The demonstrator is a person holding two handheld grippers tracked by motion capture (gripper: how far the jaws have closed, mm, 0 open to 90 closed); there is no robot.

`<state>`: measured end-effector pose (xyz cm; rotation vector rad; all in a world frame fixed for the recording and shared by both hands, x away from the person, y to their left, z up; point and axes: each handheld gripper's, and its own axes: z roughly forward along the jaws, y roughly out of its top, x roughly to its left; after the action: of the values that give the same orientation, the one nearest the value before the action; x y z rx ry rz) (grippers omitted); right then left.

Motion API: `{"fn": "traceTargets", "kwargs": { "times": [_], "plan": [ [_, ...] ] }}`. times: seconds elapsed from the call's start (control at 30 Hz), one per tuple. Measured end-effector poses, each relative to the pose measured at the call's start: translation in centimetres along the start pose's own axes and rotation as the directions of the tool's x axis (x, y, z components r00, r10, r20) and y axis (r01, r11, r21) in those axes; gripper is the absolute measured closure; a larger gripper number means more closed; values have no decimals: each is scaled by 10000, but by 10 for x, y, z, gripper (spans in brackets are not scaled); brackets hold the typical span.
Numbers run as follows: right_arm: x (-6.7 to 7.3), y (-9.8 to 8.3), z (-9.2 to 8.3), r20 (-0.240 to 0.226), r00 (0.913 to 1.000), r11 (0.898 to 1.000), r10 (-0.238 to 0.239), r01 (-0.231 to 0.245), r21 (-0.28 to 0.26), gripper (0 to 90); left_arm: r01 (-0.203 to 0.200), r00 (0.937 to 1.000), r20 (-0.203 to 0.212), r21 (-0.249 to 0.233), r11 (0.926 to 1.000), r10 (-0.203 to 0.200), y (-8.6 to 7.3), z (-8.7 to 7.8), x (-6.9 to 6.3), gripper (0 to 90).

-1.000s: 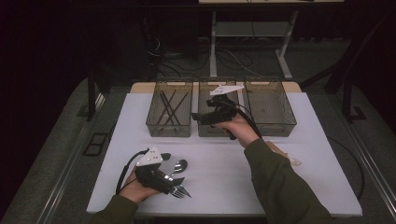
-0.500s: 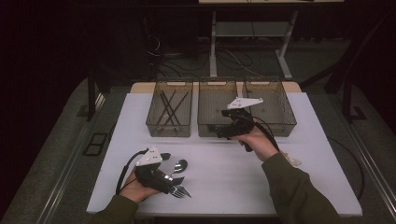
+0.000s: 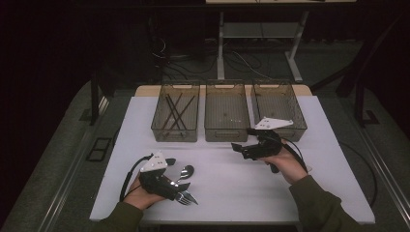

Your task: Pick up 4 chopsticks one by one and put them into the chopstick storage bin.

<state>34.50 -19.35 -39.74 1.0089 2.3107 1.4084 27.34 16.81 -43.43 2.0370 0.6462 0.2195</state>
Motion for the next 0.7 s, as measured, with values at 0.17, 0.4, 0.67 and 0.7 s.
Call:
{"fn": "traceTargets", "kwargs": {
  "times": [0.17, 0.4, 0.67, 0.7],
  "plan": [
    [-1, -17, -17, 151, 9996, 9997, 224, -223, -108, 145, 27, 10000, -74, -52, 10000, -27, 1, 0, -1, 0],
    [-5, -39, -40, 138, 9999, 9999, 84, -83, -63, 145, 27, 9999, -123, -32, 10000, -28, 1, -1, -1, 0],
    [-9, -57, -60, 119, 9997, 9997, 230, -230, -35, 145, -2, 9999, -118, -35, 10000, 2, 1, -2, -1, 0],
    [-9, -59, -62, 138, 9996, 9996, 265, -265, -52, 145, 1, 9999, -110, -46, 10000, -2, 1, -2, -1, 0]
  ]
}}
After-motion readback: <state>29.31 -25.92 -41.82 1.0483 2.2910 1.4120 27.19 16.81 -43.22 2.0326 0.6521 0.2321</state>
